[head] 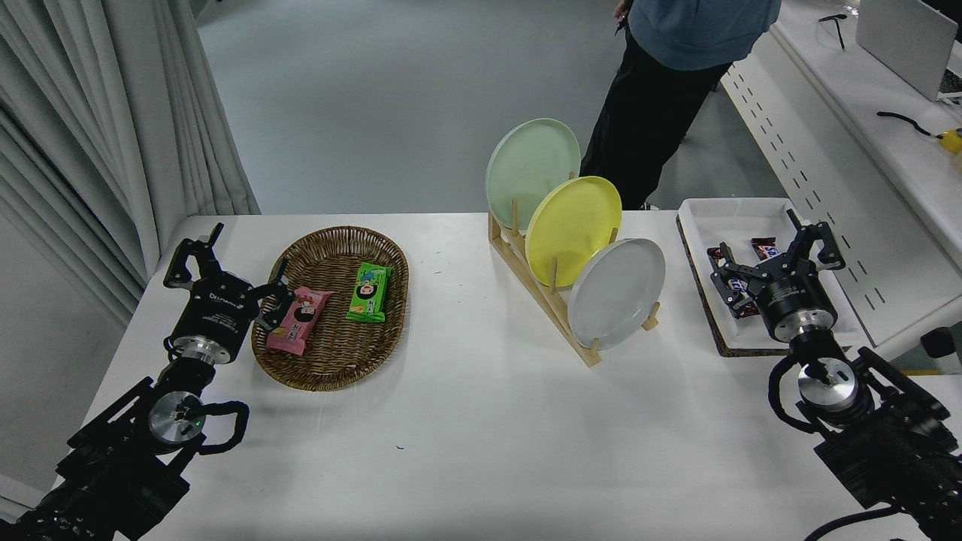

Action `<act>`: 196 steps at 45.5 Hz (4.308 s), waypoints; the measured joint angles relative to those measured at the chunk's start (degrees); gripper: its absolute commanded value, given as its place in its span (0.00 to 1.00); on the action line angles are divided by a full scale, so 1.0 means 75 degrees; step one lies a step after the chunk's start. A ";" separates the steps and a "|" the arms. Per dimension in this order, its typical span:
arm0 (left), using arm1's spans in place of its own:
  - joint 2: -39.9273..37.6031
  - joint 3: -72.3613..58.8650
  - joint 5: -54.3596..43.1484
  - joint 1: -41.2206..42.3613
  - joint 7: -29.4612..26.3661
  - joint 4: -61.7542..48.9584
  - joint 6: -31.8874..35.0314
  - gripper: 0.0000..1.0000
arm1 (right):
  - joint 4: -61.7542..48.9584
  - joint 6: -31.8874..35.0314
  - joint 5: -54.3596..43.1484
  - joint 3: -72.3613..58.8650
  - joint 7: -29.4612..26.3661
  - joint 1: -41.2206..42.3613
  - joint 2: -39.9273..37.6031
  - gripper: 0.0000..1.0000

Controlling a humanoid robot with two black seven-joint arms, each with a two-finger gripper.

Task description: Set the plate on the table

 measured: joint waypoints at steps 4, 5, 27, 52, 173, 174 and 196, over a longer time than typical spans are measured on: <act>0.0000 -0.0001 0.0000 0.0000 0.0000 0.0000 0.0000 1.00 | 0.0000 0.0000 0.0000 -0.0003 0.0000 -0.0017 0.0008 1.00; 0.0000 -0.0001 0.0000 0.0000 0.0000 0.0000 0.0000 1.00 | 0.0000 0.0000 0.0000 -0.0003 0.0000 -0.0019 0.0009 1.00; 0.0000 -0.0001 0.0000 0.0000 0.0001 -0.0003 -0.0001 1.00 | 0.0000 -0.0014 -0.0002 0.0016 0.0000 0.0007 0.0023 1.00; 0.0001 -0.0002 -0.0001 0.0000 0.0003 -0.0003 -0.0001 1.00 | 0.0072 -0.0098 0.0043 -0.1057 -0.0010 0.0566 -0.0493 1.00; 0.0000 -0.0002 0.0000 0.0000 0.0001 -0.0003 -0.0001 1.00 | 0.3144 -0.0109 0.1857 -1.0342 -0.1637 0.5187 -0.2434 1.00; 0.0000 -0.0002 0.0000 0.0000 0.0001 -0.0003 -0.0001 1.00 | 0.3137 -0.0121 0.1967 -1.0347 -0.1689 0.5184 -0.2398 1.00; 0.0000 -0.0002 0.0000 0.0000 0.0001 -0.0002 -0.0001 1.00 | 0.2905 -0.0855 0.3002 -1.0291 -0.2309 0.5103 -0.1945 1.00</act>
